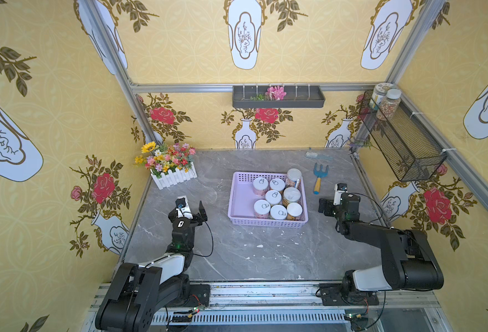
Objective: Put the canned food in the basket
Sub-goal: Reset both arms
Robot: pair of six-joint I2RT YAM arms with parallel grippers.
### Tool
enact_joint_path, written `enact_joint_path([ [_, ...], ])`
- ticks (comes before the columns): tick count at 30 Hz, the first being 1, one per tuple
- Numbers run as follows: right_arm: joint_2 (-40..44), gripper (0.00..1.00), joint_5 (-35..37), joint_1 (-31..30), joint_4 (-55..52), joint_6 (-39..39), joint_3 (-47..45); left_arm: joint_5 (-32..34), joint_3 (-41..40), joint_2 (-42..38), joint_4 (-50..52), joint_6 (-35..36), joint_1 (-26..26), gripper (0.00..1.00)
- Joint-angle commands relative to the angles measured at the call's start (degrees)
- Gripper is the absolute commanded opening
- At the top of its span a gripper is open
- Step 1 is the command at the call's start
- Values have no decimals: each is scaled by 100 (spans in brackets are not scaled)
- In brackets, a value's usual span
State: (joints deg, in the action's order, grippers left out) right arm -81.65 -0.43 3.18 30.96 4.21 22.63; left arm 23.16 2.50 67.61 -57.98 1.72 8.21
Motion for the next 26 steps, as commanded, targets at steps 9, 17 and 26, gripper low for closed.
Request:
enact_joint_path([
  [9, -54, 97, -705, 0, 1765, -399, -791, -187, 27, 859, -1359, -301, -504, 100],
  [17, -79, 97, -669, -8, 1904, -386, -816, -312, 115, 797, -1076, -591, -821, 100],
  [26, -85, 97, -539, -98, 1892, -421, -814, -311, 112, 807, -1087, -588, -821, 100],
])
